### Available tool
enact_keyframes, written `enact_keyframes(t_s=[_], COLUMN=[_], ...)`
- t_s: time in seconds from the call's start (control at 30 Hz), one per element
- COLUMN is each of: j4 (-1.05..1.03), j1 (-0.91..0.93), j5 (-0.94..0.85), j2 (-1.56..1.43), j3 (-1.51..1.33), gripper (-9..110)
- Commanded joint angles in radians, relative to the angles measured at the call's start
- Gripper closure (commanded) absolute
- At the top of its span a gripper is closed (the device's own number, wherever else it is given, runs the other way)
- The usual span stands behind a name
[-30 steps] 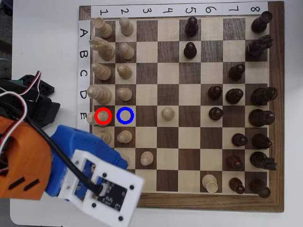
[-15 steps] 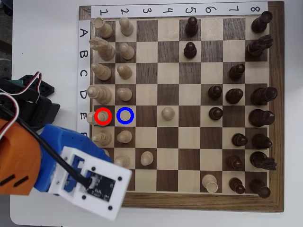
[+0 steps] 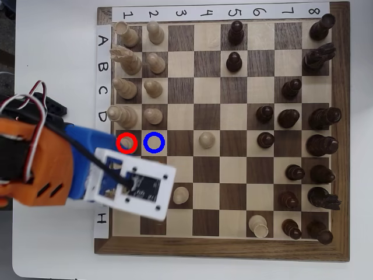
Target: Move the piece to destination
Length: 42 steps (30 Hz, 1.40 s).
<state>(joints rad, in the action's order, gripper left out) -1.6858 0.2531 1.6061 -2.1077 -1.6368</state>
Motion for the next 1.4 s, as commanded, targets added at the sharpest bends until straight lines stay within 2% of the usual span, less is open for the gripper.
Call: enact_keyframes(t_s=[0.0, 0.37, 0.77, 1.37], j4=[-0.014, -0.012, -0.008, -0.005], j1=[-0.104, -0.120, -0.094, -0.103], j5=[0.112, 0.118, 0.029, 0.132], j2=[-0.117, -0.166, -0.190, -0.222], j3=[-0.046, -0.135, -0.290, -0.318], gripper=[95, 88, 88, 83])
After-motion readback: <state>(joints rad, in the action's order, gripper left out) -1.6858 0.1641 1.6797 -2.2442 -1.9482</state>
